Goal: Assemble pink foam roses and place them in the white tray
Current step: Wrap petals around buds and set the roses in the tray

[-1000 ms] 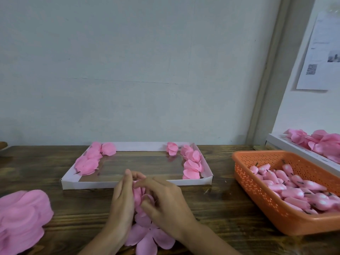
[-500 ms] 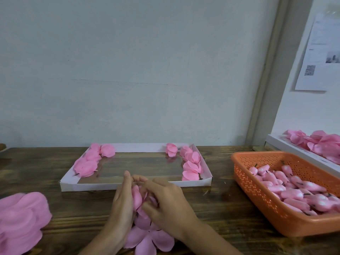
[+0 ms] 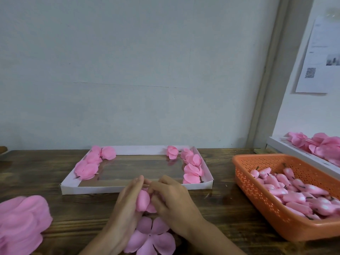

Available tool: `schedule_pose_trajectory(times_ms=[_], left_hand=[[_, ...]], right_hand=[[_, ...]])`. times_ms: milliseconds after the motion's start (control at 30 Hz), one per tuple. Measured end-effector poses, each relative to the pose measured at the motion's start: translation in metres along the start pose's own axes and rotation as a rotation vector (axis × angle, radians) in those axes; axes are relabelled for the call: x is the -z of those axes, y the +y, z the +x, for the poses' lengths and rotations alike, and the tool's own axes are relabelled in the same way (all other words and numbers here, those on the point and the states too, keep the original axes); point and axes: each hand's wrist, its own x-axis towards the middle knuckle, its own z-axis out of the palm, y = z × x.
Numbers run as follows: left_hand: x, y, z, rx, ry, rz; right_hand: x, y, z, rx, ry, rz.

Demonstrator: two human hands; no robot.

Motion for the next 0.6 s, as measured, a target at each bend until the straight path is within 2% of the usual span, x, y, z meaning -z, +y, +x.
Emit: schedule_pose_trajectory(times_ms=[133, 267, 500, 600], left_hand=[[0.004, 0.002, 0.003, 0.062, -0.160, -0.027], [0.006, 0.006, 0.005, 0.050, -0.212, -0.024], [0.010, 0.006, 0.008, -0.022, -0.139, 0.097], [0.012, 0.008, 0.008, -0.064, -0.102, 0.143]], right_hand=[[0.002, 0.003, 0.000, -0.015, 0.009, 0.011], [0.004, 0.005, 0.000, -0.033, 0.020, -0.001], [0.004, 0.008, 0.001, -0.056, 0.027, 0.032], [0.003, 0.009, 0.002, -0.148, 0.064, 0.221]])
